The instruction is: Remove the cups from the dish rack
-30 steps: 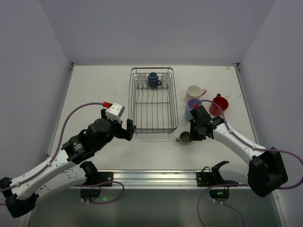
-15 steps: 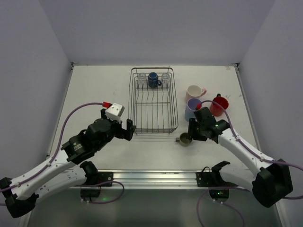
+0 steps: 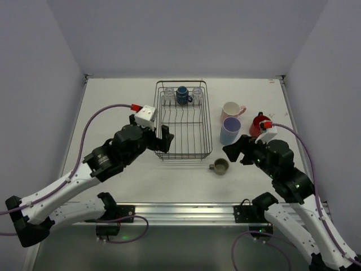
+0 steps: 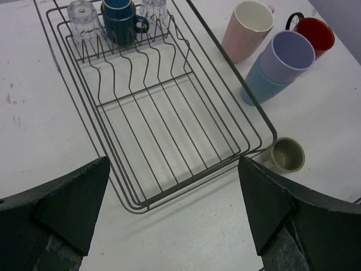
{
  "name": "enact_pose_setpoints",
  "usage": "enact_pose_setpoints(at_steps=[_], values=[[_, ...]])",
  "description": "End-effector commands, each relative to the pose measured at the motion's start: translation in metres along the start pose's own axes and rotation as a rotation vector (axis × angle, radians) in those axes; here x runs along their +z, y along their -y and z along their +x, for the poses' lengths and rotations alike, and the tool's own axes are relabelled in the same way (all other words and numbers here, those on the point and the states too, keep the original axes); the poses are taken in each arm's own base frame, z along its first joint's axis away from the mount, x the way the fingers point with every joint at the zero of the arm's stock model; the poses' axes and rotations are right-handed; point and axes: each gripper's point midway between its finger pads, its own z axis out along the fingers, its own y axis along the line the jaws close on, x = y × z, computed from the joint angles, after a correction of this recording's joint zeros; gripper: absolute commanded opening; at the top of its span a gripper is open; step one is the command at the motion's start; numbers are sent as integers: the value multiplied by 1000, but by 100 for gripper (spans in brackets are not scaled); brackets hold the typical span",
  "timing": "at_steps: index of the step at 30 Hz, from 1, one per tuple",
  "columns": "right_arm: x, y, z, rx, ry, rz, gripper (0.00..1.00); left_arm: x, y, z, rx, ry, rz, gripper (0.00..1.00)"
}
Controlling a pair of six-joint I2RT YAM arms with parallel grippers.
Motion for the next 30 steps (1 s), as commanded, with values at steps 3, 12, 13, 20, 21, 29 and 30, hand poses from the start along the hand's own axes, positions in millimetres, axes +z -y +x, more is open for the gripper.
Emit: enact_pose_setpoints(at_steps=[3,12,13,20,21,29,30], values=[[-37,-48,-43,-35,188,-230,76,62,10,-29,-23,30,-101,98],[-60,-53,-41,-57,267,-312,29,177,-28,-61,-72,21,-150,89],[-57,-52,-38,-58,261,-317,25,185,-33,-63,-48,22,-173,88],[-50,-56,-26,-71,230,-365,21,253,-79,-58,0,-16,-325,77],[-50,-56,-25,-75,226,-369,21,257,-84,-58,6,-14,-339,75],[-48,-53,-24,-98,221,-354,22,284,-127,-46,-33,-11,-439,62],[-48,-54,-24,-101,224,-355,22,287,-129,-43,-31,-19,-440,62]])
